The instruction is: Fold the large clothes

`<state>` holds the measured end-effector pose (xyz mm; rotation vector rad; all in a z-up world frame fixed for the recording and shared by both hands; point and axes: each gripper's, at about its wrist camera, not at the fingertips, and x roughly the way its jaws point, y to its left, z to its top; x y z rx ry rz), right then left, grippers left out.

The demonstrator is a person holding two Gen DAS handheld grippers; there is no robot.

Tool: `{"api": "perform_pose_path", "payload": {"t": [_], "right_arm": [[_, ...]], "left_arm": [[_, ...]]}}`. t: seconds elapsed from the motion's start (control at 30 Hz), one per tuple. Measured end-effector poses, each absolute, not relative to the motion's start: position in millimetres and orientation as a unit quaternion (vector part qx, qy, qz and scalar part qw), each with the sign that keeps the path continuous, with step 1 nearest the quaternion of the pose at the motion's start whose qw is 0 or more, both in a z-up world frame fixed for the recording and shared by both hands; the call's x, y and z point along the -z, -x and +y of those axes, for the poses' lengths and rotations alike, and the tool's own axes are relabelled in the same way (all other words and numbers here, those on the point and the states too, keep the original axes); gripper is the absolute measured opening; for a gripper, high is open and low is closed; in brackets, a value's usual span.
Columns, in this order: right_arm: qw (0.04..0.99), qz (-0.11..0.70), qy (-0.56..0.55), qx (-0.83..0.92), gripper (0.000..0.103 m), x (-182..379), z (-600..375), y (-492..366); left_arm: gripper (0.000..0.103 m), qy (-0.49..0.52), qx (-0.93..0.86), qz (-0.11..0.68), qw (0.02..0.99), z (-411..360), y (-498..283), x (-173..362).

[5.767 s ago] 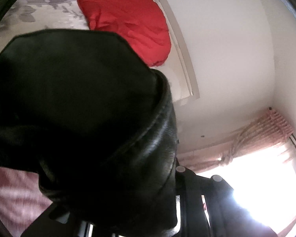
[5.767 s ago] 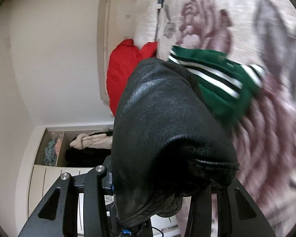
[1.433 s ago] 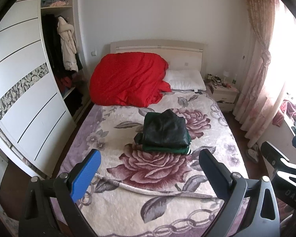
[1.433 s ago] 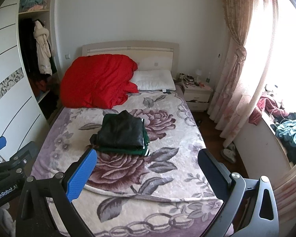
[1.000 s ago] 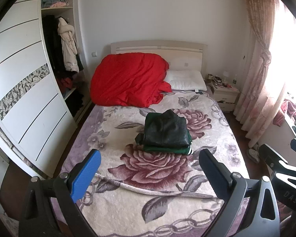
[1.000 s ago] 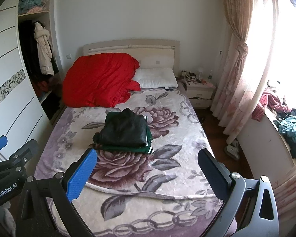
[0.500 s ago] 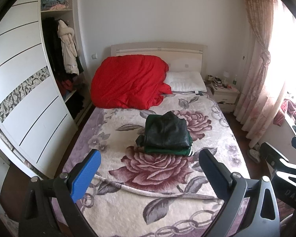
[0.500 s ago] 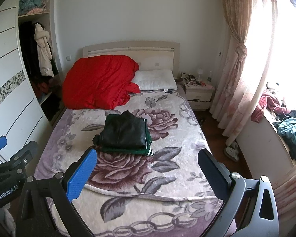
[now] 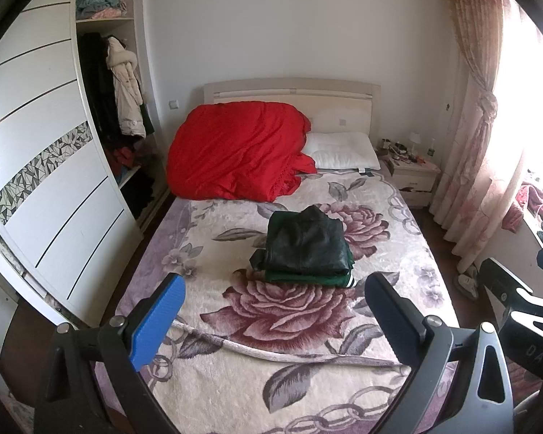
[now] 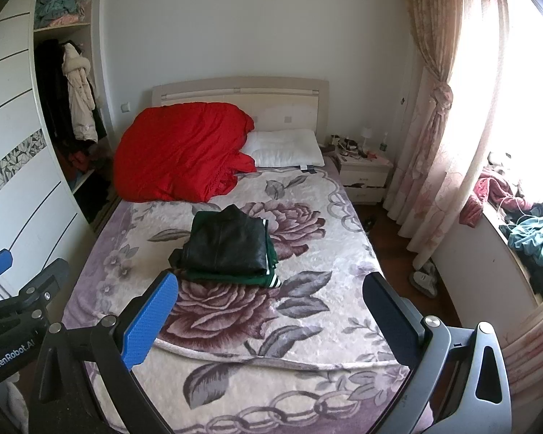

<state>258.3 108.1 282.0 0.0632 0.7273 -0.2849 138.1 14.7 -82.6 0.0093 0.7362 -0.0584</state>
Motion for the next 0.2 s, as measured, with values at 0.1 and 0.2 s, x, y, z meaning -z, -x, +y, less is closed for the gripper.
{"api": "perform_pose_path", "payload": {"t": [0.1, 0.2], "right_arm": [[0.924, 0.355, -0.032, 0.139, 0.103, -281.3, 108.7, -257.1], [0.924, 0.355, -0.031, 0.140, 0.103, -280.9, 109.6, -255.9]], "left_arm": [[0.102, -0.006, 0.027, 0.357, 0.934, 16.2, -139.2, 81.5], [0.102, -0.010, 0.024, 0.350, 0.936, 17.9, -140.1, 77.8]]}}
